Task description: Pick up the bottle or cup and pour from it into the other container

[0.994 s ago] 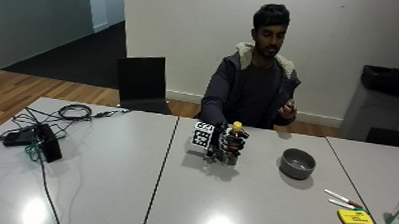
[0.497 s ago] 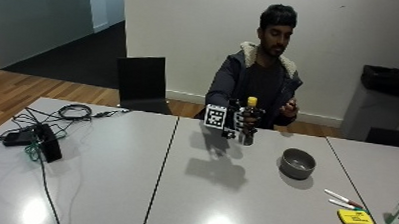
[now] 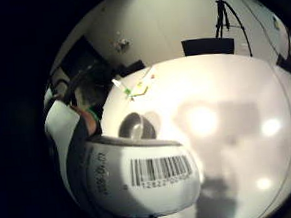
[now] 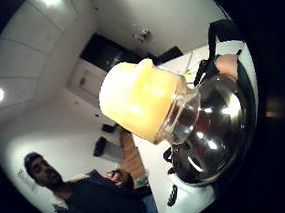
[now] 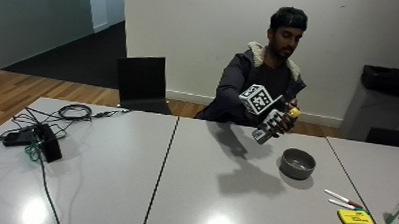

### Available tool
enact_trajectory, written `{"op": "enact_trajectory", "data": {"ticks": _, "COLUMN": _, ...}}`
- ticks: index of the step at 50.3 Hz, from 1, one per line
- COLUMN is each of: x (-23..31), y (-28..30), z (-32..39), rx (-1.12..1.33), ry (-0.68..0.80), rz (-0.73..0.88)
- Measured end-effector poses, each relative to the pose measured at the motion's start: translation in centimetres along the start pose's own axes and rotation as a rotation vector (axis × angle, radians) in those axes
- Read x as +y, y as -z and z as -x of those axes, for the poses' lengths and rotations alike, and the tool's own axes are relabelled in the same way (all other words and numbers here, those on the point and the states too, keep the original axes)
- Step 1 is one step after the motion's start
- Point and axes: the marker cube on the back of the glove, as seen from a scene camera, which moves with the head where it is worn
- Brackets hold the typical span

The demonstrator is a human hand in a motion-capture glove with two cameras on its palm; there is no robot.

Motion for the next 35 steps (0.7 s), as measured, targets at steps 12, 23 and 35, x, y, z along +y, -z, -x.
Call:
{"op": "enact_trajectory", "data": {"ticks": 12, "x": 0.6, "y": -5.4, "z": 1.1, "rx": 0.475, "ry": 0.251, "rz": 0.345}}
{"op": "enact_trajectory", "data": {"ticks": 23, "x": -0.3, "y": -8.6, "z": 1.8, "rx": 0.917, "ry": 0.425, "rz": 0.361}}
{"op": "enact_trajectory", "data": {"ticks": 35, "x": 1.7, "y": -11.3, "z": 3.1, "rx": 1.264, "ry": 0.616, "rz": 0.345}}
